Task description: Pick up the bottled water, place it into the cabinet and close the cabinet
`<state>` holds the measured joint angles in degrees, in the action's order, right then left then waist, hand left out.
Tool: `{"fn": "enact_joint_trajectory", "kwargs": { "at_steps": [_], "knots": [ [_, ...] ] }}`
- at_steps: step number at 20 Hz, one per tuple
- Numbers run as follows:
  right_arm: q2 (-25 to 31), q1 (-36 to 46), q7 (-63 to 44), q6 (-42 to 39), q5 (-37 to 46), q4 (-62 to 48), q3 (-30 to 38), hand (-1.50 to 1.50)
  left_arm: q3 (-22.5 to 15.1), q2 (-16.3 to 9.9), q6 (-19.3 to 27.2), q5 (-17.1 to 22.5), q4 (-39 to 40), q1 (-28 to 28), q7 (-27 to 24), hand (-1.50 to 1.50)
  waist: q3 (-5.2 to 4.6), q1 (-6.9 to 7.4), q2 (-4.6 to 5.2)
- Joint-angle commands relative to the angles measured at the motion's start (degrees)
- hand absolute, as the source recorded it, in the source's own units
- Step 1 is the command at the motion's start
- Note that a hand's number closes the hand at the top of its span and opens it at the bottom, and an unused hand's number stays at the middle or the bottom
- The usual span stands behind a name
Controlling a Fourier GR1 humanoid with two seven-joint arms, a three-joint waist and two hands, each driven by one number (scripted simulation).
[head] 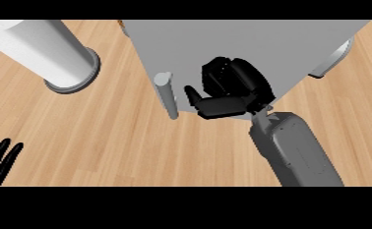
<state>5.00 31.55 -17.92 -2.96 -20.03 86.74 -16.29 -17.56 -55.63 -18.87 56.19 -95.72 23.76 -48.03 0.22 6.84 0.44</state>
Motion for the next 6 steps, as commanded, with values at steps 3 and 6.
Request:
{"fn": "enact_joint_trajectory", "kwargs": {
  "at_steps": [3, 6],
  "knots": [
    [-0.1, 12.9, 4.3, 1.3, 1.8, -16.0, 8.1, 1.50, 0.7, 0.7, -2.4, -0.2, 0.0, -0.9, -0.9, -1.50, -0.28, -0.83, 1.16],
    [-2.0, 14.4, 4.9, 1.7, 2.9, -19.0, 6.8, 1.50, 2.0, -0.6, -3.7, 0.5, 0.5, 0.8, -0.5, -1.50, -0.28, -0.85, 0.79]
  ]
}}
